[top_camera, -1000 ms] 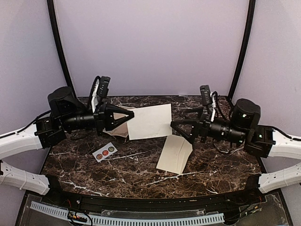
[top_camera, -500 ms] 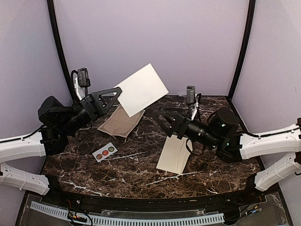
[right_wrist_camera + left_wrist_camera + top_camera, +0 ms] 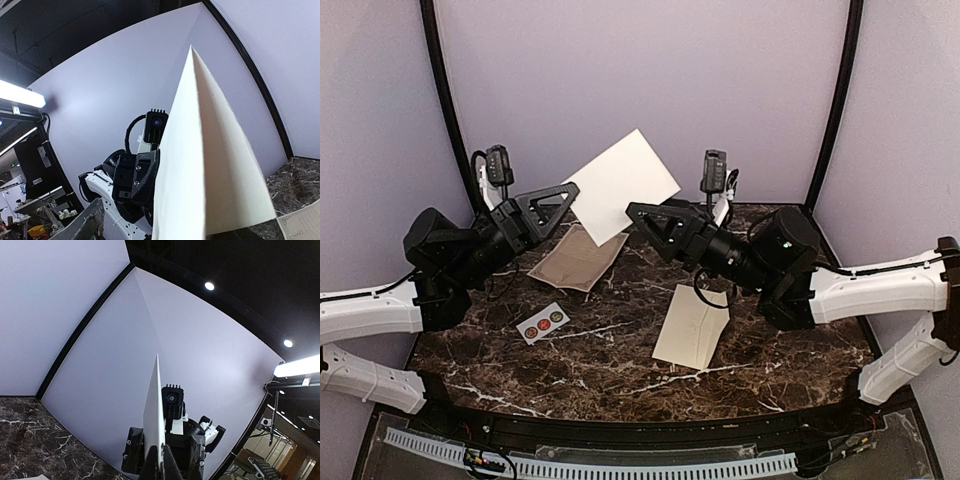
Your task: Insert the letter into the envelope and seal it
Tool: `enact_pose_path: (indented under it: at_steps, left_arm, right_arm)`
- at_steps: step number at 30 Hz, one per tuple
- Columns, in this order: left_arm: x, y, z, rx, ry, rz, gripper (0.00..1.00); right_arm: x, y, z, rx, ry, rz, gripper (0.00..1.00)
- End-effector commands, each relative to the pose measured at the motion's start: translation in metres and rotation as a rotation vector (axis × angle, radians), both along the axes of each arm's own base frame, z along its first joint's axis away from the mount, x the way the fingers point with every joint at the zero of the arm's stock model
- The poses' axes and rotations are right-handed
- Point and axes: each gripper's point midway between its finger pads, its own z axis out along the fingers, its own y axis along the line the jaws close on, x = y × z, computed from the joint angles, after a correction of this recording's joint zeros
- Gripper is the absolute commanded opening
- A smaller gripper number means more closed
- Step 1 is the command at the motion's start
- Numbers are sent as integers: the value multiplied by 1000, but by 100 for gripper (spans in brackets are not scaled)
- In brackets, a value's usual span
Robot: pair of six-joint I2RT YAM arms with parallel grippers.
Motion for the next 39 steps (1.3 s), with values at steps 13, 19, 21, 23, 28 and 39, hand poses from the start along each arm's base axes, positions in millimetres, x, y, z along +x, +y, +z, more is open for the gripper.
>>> enact_pose_path:
  at_steps: [13, 19, 21, 23, 28, 39]
  left_arm:
    - [-8, -5, -3, -23, 5, -66, 0]
    - [-8, -9, -8, -7, 14, -83, 2]
    - [-6, -12, -13, 35, 25, -73, 22]
    - [1, -17, -27, 133, 60, -41, 49]
    - [22, -21, -83, 385, 188, 47, 77]
    - [36, -31, -188, 651, 367, 61, 79]
  right_arm:
    - [-4, -4, 34, 102, -55, -8, 7]
    - [0, -8, 31, 96, -43, -44, 0]
    - [4, -13, 29, 74, -37, -80, 0]
    - [9, -21, 23, 19, -19, -139, 0]
    - [40, -54, -22, -220, 112, -359, 0]
    - [95, -196, -142, -646, 508, -761, 0]
